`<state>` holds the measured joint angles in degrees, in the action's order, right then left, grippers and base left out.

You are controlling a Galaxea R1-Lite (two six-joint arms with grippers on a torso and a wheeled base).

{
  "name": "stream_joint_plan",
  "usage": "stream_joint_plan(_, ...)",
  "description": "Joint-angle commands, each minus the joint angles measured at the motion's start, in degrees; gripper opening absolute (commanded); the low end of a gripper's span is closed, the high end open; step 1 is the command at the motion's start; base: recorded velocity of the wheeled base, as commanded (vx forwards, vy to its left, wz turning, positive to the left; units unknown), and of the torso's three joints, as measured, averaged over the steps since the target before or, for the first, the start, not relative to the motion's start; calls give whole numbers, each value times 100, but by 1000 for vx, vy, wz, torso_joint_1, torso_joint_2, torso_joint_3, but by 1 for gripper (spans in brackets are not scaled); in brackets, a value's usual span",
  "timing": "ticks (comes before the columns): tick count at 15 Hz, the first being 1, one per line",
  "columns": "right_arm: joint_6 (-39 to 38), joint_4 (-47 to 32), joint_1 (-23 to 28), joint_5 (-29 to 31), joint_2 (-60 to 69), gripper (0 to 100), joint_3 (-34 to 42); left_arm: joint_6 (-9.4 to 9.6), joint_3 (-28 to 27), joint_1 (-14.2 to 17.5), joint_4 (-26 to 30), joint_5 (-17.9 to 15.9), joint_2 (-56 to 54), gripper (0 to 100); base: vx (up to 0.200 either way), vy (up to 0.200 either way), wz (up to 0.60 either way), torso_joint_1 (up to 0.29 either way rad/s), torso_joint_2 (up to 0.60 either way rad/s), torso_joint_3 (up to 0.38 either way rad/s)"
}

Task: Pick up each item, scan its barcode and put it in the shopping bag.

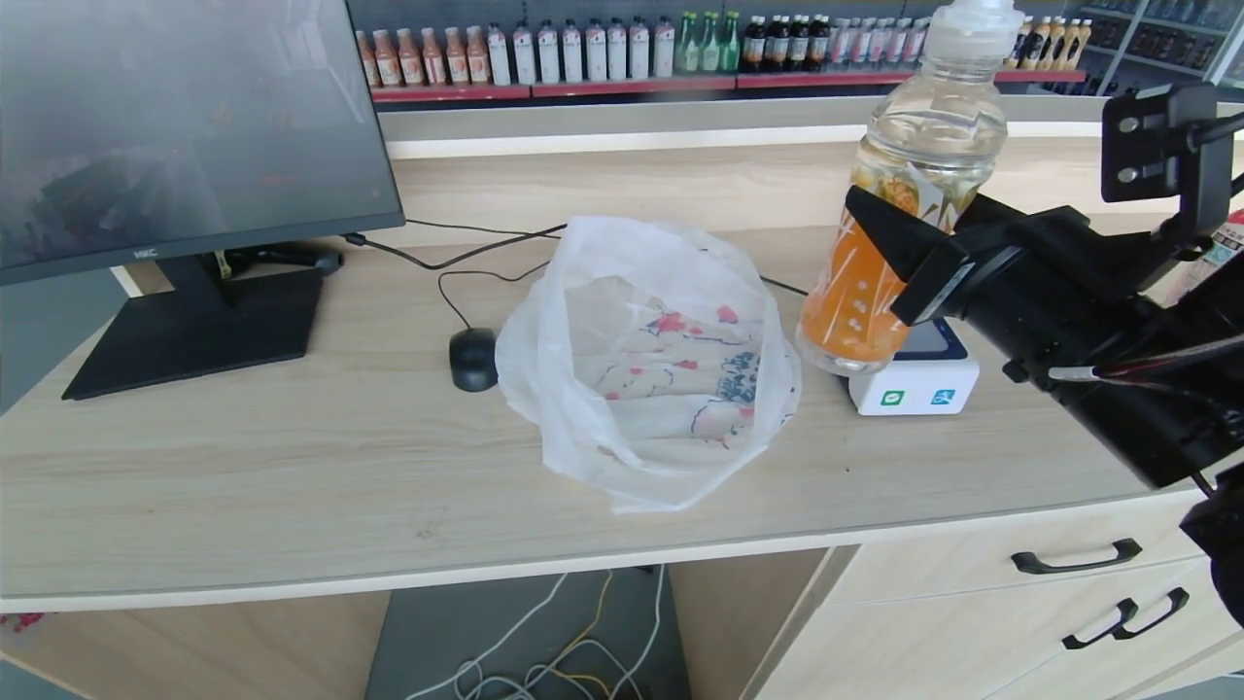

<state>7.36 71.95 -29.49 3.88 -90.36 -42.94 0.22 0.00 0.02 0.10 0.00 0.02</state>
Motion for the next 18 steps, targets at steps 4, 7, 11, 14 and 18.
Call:
stream_joint_plan(4, 107, -102, -101, -10, 194, 0, 128, 13, 0, 6, -1, 0, -2, 100, 0, 0, 0, 0, 0, 0)
stream_joint_plan(7, 116, -339, -400, -10, 150, 0, -39, 4, 0, 6, -1, 0, -2, 100, 0, 0, 0, 0, 0, 0)
stream_joint_plan(11, 178, -972, -505, -1, -149, 0, -725, 4, 0, 6, -1, 0, -2, 100, 0, 0, 0, 0, 0, 0)
stream_joint_plan(14, 169, -2036, -496, -10, -509, 0, -1868, 4, 0, 6, -1, 0, -2, 100, 0, 0, 0, 0, 0, 0)
stream_joint_plan(18, 178, -2352, -505, 8, -1239, 0, -3037, 13, 0, 6, -1, 0, -2, 100, 0, 0, 0, 0, 0, 0)
